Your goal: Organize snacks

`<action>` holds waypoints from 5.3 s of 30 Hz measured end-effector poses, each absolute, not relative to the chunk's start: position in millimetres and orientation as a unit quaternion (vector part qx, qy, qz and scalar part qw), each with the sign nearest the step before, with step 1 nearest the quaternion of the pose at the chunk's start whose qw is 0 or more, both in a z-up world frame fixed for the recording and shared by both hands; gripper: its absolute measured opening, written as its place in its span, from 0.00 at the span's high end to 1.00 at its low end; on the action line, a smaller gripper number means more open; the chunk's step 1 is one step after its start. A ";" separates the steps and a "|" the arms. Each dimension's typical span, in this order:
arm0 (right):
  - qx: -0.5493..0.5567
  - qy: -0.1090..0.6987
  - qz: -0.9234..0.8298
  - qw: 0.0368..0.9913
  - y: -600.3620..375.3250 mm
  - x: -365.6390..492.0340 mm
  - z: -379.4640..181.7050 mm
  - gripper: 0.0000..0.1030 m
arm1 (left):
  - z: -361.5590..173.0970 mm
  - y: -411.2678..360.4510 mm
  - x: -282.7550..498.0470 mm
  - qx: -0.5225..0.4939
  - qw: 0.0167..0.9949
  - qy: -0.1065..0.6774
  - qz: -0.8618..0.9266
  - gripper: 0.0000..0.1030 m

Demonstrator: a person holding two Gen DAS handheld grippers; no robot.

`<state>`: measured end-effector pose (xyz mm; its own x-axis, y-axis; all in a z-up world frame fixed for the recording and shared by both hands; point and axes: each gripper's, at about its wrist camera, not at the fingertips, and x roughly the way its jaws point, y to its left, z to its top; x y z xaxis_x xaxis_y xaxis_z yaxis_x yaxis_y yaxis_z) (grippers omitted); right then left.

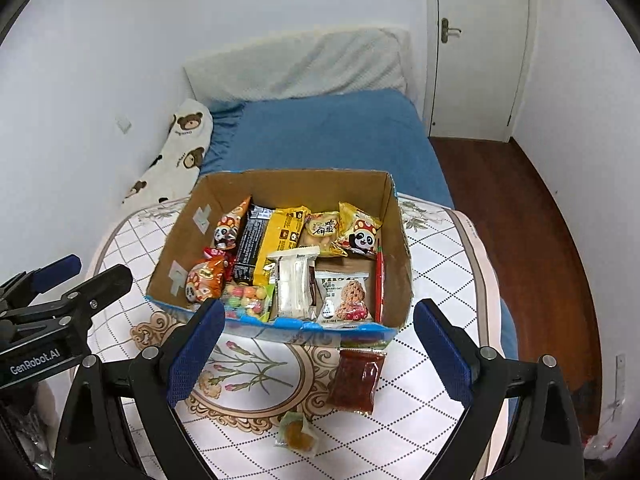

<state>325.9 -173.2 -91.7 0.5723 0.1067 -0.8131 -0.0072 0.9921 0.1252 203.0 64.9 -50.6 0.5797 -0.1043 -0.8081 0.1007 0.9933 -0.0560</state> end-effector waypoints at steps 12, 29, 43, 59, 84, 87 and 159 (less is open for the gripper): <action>0.117 0.529 0.044 0.839 -202.4 311.3 -165.4 0.06 | -110.6 45.3 180.8 0.028 0.862 0.505 -0.027 0.09; 0.073 0.640 0.009 0.765 -196.9 339.4 -343.0 0.42 | -267.7 17.6 152.6 0.030 0.720 0.693 -0.021 0.09; 0.115 0.658 -0.018 0.744 -257.7 233.1 -339.8 0.42 | -321.6 -48.6 149.3 0.032 0.674 0.729 -0.118 0.45; 0.124 0.647 -0.005 0.753 -252.0 220.1 -330.8 0.42 | -301.9 -38.9 129.7 0.041 0.695 0.709 -0.112 0.58; 0.121 0.554 0.100 0.818 -213.1 423.8 -162.9 0.42 | -151.6 21.2 336.6 -0.026 0.767 0.634 -0.096 0.57; 0.107 0.576 0.094 0.805 -210.1 456.3 -180.7 0.42 | -175.3 24.8 366.1 -0.031 0.751 0.655 -0.082 0.57; 0.044 0.394 0.017 0.918 -179.8 220.7 -14.2 0.01 | 1.7 64.5 112.3 0.023 0.908 0.416 -0.033 0.17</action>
